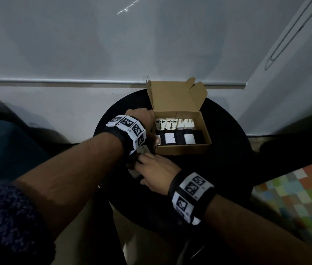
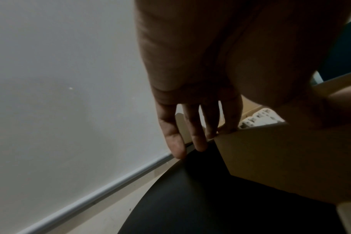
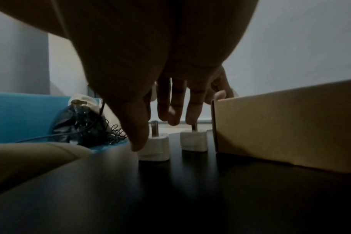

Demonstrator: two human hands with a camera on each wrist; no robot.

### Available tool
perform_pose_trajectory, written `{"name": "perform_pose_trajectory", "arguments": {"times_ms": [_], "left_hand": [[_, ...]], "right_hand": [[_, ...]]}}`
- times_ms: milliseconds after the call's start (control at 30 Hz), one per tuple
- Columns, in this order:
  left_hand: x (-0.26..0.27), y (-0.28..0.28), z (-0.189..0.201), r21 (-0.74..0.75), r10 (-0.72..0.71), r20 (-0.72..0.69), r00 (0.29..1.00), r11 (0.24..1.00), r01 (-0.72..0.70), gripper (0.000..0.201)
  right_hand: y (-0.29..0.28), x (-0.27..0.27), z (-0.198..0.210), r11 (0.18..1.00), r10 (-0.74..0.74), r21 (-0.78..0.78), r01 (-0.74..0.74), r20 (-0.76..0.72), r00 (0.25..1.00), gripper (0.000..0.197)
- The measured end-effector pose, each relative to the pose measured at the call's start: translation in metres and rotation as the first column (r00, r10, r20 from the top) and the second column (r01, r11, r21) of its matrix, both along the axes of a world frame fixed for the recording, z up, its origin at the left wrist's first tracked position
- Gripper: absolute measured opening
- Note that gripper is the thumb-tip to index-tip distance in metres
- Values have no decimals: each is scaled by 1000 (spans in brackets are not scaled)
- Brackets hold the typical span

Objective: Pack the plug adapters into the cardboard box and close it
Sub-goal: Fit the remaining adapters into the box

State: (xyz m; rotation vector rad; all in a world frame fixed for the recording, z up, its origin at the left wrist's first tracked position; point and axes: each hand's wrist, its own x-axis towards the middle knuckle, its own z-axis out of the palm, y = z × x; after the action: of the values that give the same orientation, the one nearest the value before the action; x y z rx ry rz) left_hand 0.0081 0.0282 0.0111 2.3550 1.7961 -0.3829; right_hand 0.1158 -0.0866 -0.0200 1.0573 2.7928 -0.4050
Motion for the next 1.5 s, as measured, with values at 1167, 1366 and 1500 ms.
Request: {"name": "perform_pose_trajectory", "arguments": {"times_ms": [1167, 1366, 1500], "left_hand": [[8, -2, 5, 2, -6, -40, 999, 1000, 6, 75], [8, -2, 7, -4, -11, -47, 999, 1000, 11, 73], [9, -2, 7, -3, -7, -47, 999, 1000, 6, 73]], "right_hand": [[143, 74, 42, 732, -680, -57, 679, 6, 734, 39], [144, 77, 38, 730, -682, -82, 678, -40, 730, 25], [143, 77, 32, 739, -673, -14, 673, 18, 739, 34]]}}
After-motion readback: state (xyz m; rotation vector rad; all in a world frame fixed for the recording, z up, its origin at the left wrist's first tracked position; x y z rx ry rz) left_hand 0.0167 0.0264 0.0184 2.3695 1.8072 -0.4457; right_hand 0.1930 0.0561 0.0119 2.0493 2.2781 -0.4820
